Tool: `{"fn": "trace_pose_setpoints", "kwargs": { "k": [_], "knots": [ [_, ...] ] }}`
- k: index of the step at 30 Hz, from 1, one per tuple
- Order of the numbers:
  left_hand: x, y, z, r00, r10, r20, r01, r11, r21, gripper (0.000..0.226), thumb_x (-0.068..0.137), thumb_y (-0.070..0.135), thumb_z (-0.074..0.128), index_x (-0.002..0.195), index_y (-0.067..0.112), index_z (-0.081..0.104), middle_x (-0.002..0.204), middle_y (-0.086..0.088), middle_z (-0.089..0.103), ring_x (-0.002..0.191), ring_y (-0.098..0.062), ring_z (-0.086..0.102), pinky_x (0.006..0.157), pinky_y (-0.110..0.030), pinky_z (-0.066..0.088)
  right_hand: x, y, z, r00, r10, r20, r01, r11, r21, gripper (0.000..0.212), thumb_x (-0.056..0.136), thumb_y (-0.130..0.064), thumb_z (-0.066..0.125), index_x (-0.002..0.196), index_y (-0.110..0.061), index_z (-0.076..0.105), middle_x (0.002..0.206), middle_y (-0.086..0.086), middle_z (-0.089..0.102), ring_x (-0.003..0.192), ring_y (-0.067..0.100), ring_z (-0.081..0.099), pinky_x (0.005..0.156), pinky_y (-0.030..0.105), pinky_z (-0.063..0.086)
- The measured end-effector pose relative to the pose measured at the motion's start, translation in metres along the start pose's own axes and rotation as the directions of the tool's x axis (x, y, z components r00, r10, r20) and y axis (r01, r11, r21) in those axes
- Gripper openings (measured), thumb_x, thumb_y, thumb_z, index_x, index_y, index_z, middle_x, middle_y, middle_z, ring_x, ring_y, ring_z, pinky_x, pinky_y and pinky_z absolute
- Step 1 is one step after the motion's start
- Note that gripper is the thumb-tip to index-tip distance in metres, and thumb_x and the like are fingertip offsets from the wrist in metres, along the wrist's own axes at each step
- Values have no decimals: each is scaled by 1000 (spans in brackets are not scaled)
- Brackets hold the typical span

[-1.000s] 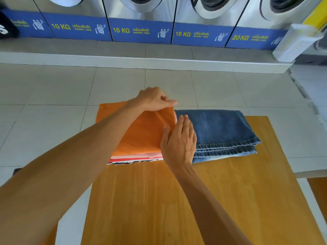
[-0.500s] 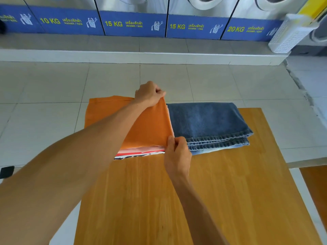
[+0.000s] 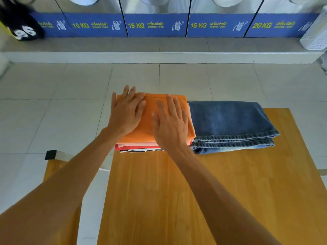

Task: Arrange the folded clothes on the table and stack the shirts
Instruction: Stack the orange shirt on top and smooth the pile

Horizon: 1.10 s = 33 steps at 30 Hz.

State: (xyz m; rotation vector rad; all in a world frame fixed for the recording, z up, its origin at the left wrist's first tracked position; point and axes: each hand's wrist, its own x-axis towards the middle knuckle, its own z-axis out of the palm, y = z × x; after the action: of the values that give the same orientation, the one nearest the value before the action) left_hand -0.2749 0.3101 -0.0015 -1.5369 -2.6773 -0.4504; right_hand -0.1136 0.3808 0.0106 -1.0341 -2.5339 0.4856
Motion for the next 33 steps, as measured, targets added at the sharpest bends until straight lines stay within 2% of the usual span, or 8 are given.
{"fn": "trace_pose_setpoints", "kwargs": {
  "k": [3,7,11,15,19,23,30,33],
  "knots": [
    [-11,-34,1,981,-106,163,110,994,-17,58,101,60,6,155,42,17,167,-3,9,154,-23,0,118,-57,-9,11,18,12,976,-50,213,82,987,-140,61,104,-55,16,159,-29,23,168,2,10,155,26,4,123,56,6],
    [-13,-57,-14,909,-396,132,401,916,-13,65,100,59,3,157,31,17,167,-6,7,154,-25,-3,118,-61,-7,19,47,0,942,280,182,-252,954,-164,68,104,-55,10,160,-18,13,168,3,8,155,23,-3,122,59,-2],
    [-24,-19,-10,982,-187,-5,185,974,-128,58,104,49,12,157,27,18,167,-1,7,154,-20,-2,120,-53,-7,29,1,9,992,20,124,-3,990,-143,66,104,-53,9,161,-20,14,168,3,5,155,24,-2,124,53,0],
    [-28,-18,12,987,-94,128,107,990,-93,61,101,52,10,158,31,9,167,2,-1,154,-18,-5,121,-57,0,33,-9,29,948,-124,294,184,965,-188,62,103,-58,9,160,-32,11,169,-1,4,156,23,-1,123,55,3],
    [-29,-30,17,986,-111,126,128,983,-134,57,102,54,10,157,39,8,167,4,-2,154,-17,-6,121,-55,-2,37,39,16,930,69,361,25,968,-250,64,99,-63,3,159,-40,1,169,-4,-1,155,22,-4,122,57,-6],
    [-28,-26,20,989,-96,111,109,987,-115,58,102,54,10,157,38,8,167,3,-1,154,-20,-5,122,-55,2,46,58,-6,901,330,282,-255,928,-273,67,103,-55,7,160,-21,8,169,6,2,155,26,-6,121,60,-7],
    [-24,-35,25,994,-62,94,83,966,-246,66,99,58,8,158,30,10,167,0,3,154,-22,0,122,-50,5,37,-35,30,955,-180,237,219,964,-153,61,104,-53,12,159,-26,18,169,4,7,155,26,2,124,54,7],
    [-14,-40,16,949,-308,63,302,837,-456,57,105,46,23,152,14,31,155,-10,38,142,-29,38,114,-40,34,22,-30,48,954,-154,256,205,961,-188,64,104,-55,11,160,-26,18,169,3,8,156,25,2,123,54,5]
  ]
}}
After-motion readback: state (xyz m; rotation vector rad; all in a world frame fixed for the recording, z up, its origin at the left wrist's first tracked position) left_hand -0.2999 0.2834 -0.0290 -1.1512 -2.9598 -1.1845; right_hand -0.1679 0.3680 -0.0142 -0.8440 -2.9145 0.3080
